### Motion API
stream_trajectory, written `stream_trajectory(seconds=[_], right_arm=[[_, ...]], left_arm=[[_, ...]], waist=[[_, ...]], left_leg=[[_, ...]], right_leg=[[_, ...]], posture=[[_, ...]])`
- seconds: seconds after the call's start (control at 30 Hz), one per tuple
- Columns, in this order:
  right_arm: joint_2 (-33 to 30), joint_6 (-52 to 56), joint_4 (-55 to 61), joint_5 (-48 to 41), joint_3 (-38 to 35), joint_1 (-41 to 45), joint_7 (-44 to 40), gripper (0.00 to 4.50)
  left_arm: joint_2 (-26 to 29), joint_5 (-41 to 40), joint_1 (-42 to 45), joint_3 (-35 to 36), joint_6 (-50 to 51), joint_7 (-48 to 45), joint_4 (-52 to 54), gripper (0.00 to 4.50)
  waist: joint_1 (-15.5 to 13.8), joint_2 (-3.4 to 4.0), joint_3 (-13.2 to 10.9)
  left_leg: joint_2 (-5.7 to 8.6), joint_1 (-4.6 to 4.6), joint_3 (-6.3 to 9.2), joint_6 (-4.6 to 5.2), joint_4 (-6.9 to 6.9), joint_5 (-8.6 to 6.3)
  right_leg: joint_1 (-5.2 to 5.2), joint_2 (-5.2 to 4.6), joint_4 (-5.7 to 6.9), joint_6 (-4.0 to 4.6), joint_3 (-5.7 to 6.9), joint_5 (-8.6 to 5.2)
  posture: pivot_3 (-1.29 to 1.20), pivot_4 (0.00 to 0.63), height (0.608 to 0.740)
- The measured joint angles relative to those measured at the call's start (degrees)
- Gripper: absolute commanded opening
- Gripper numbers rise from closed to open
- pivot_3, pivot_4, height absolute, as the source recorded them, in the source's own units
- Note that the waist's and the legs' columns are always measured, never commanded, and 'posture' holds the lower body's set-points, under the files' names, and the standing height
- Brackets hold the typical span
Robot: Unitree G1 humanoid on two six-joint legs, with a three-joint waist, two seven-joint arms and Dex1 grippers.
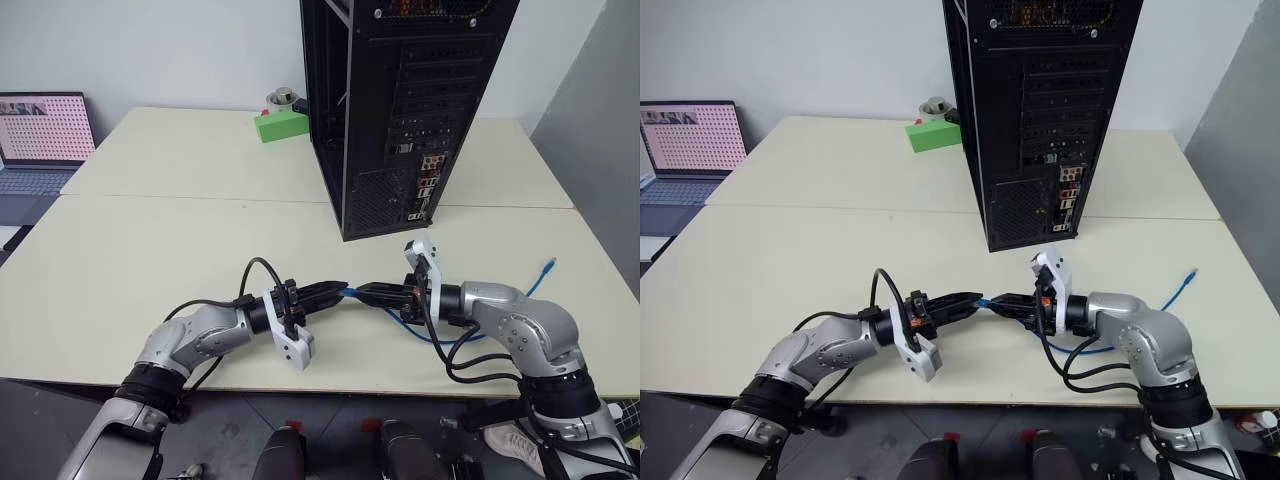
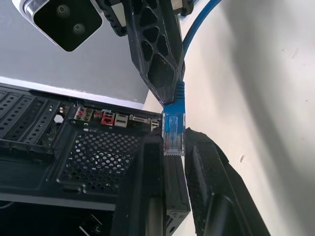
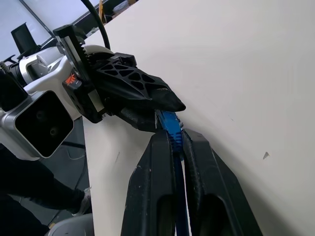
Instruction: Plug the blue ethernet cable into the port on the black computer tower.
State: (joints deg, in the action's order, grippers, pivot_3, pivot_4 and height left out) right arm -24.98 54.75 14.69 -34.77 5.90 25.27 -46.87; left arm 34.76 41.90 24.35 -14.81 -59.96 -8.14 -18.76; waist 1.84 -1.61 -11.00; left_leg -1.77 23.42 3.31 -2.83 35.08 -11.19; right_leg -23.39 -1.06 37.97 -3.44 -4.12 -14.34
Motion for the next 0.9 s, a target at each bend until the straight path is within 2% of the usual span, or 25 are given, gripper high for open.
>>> stream_trajectory(seconds=[0.03, 0.1, 0.2, 0.47, 0.57, 0.7, 0.77, 0.9], right_arm=[[-0.34, 0.01, -0.26, -0.06, 0.09, 0.14, -0.42, 0.00], [-0.95, -0.01, -0.75, -0.19, 0.40, 0.21, -0.72, 0.00], [-1.39, -0.07, -1.17, -0.21, 0.47, 0.24, -1.07, 0.00], [-1.84, -0.76, -1.52, 0.24, 0.28, 0.25, -0.06, 0.00], [-1.93, -2.58, -1.47, 2.08, -1.70, 0.23, 3.50, 0.00], [-1.46, -5.20, -0.94, 5.78, -5.37, 0.16, 11.24, 0.00], [0.72, -6.35, -0.41, 9.04, -6.65, 0.09, 17.69, 0.00], [4.56, -8.39, 0.05, 14.05, -7.46, 0.24, 26.97, 0.00]], left_arm=[[-0.06, -0.03, 0.00, -0.18, 0.31, -0.01, 0.00, 0.28], [-0.21, -0.41, -0.09, -0.88, 0.97, -0.17, -0.02, 0.98], [-0.31, -1.84, -0.16, -1.02, 2.00, -0.57, -0.03, 1.59], [-0.05, -13.21, -2.18, -1.30, 7.28, -7.89, -0.25, 3.07], [-0.81, -22.97, -5.33, -1.57, 14.76, -14.42, 1.53, 3.07], [-4.43, -38.29, -9.03, -1.17, 34.76, -22.74, 10.60, 3.07], [-6.36, -43.32, -8.88, -0.64, 47.38, -24.57, 16.61, 3.07], [-8.62, -46.20, -7.42, -0.50, 60.64, -24.96, 21.97, 3.07]], waist=[[0.00, 0.00, 0.00], [0.00, 0.00, 0.00], [0.01, 0.00, 0.00], [0.04, 0.00, 0.00], [0.04, 0.01, 0.00], [-0.01, 0.00, 0.00], [0.04, 0.00, 0.01], [0.16, 0.01, 0.01]], left_leg=[[0.00, 0.00, 0.00, 0.00, 0.00, 0.00], [0.00, 0.00, 0.00, 0.00, 0.00, 0.00], [0.00, 0.00, 0.00, 0.00, 0.00, 0.00], [0.00, 0.00, 0.00, 0.00, 0.00, 0.00], [0.00, 0.01, -0.01, 0.00, 0.00, 0.00], [0.00, 0.03, 0.03, 0.00, 0.01, 0.00], [0.00, 0.01, 0.04, 0.00, 0.01, 0.00], [0.00, 0.01, 0.05, 0.00, 0.00, 0.00]], right_leg=[[0.00, 0.00, 0.00, 0.00, 0.00, 0.00], [0.00, 0.00, 0.00, 0.00, 0.00, 0.00], [0.00, 0.00, 0.01, 0.00, 0.00, 0.00], [0.00, 0.00, 0.01, 0.00, 0.00, 0.00], [0.00, -0.01, -0.01, 0.00, 0.00, 0.00], [0.00, 0.01, 0.01, 0.00, 0.03, 0.00], [0.00, 0.02, 0.03, 0.00, 0.02, 0.00], [0.00, 0.04, 0.02, 0.00, 0.01, -0.01]], posture=[[0.00, 0.150, 0.740], [0.00, 0.150, 0.740], [0.00, 0.150, 0.740], [0.00, 0.150, 0.740], [0.00, 0.150, 0.740], [0.00, 0.150, 0.740], [0.00, 0.150, 0.740], [0.00, 0.150, 0.740]])
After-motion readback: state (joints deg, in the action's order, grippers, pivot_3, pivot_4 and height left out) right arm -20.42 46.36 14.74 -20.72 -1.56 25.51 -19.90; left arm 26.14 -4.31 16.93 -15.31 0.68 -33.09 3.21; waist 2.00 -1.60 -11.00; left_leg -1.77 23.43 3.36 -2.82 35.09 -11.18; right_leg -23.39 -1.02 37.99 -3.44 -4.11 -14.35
